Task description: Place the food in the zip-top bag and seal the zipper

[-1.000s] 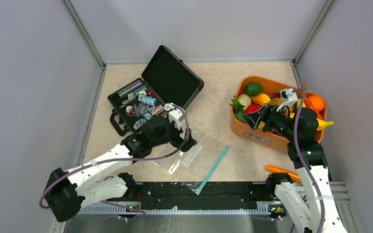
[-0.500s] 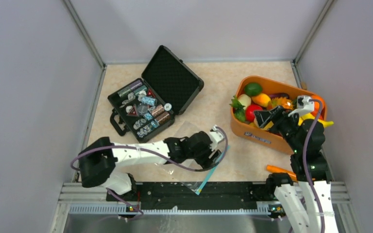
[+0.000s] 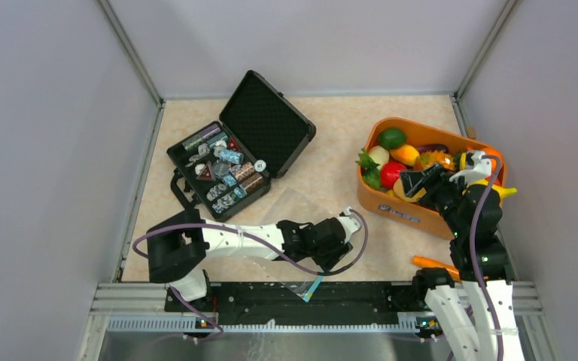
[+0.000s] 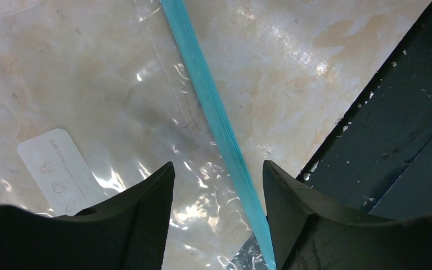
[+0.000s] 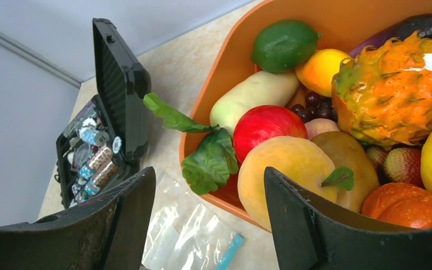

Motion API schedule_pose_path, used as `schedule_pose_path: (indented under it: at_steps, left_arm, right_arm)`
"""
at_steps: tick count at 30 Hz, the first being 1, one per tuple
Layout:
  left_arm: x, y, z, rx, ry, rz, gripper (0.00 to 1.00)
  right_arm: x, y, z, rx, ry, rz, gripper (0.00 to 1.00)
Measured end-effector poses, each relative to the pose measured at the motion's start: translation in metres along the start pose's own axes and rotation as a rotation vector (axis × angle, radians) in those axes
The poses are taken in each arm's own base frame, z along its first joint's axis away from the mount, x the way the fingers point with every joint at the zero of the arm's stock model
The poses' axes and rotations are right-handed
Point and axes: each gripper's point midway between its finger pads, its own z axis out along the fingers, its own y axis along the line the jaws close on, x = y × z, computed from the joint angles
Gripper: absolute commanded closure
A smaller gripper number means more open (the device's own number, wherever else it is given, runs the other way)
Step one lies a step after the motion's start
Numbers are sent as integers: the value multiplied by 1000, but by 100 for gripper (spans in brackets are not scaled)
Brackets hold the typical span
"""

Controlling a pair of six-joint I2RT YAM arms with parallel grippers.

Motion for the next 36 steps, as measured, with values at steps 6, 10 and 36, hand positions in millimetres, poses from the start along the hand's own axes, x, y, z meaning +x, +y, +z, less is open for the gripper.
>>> schedule_pose_path:
  at_steps: [6,10,36]
  left_arm:
    - [3,4,3,-34,9,2,44]
    - [8,7,8,-52,23,1,44]
    - [17,8,22,-66,49,14,68]
  right_arm:
    - [0,-8,0,42,-5,10,31]
    - [0,-14,-1,77,-11,18,30]
    - [-2,-22,-5,124,-35,23,28]
